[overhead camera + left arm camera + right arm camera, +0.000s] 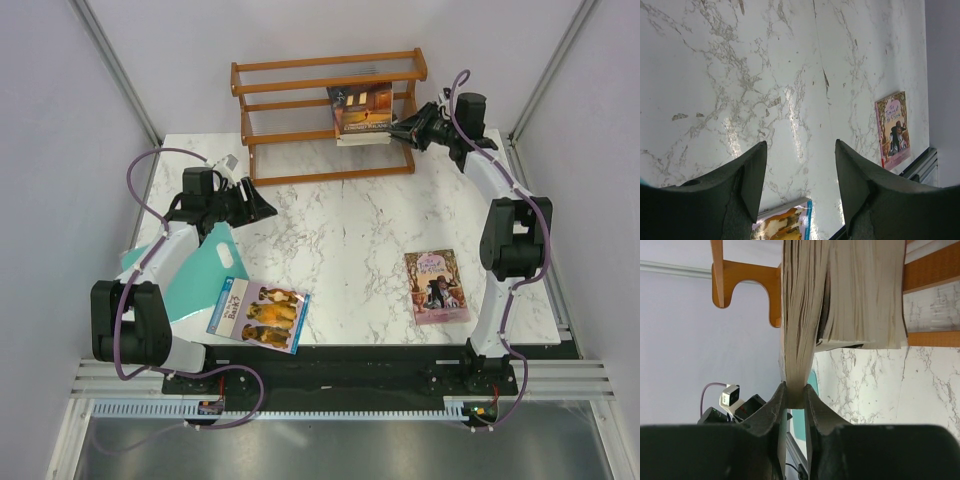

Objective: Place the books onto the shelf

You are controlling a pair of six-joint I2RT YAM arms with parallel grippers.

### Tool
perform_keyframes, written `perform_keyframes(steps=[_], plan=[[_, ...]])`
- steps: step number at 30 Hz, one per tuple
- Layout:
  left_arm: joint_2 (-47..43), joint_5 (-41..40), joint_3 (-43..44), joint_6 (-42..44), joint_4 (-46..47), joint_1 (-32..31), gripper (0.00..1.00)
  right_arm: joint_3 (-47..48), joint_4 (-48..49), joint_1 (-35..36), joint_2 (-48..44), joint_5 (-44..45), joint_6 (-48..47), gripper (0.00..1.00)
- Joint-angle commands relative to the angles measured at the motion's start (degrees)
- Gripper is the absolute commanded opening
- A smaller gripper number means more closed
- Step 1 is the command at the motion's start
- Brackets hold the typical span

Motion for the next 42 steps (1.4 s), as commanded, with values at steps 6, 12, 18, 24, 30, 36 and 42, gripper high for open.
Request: perform_keyframes(steps=[6,12,18,24,30,36,42], plan=[[-0.7,0.8,0.0,1.6,1.3,0.3,0.63,10.2,-9.3,0.2,0.2,0.3,-7.6,0.09],[-0.6,0.8,0.0,1.6,1.4,0.3,0.63,19.2,-22.8,0.3,3.4,3.7,-16.1,0.09],[-0.4,0.8,0.1,1.6,1.4,0.3,0.63,28.7,-36.7,0.9,5.6,11.4,-25.6,0.09],[-0.3,0.8,0.1,1.6,1.4,0.3,0.63,29.1,-40.0,1.3,5.5,16.4,-30.5,0.09],[-0.2,0.7,-0.1,1.6,1.4,0.3,0.63,31.0,-41.8,2.1,7.4,15.8,-32.2,0.09],[-0.1,0.7,0.0,1.6,1.3,0.3,0.63,32.1,-42.1,2.9,7.9,13.8,-33.0,0.09],[0.0,0.8,-0.2,1.4,1.3,0.3,0.63,32.5,-42.5,3.2,7.8,11.6,-33.8,0.09]])
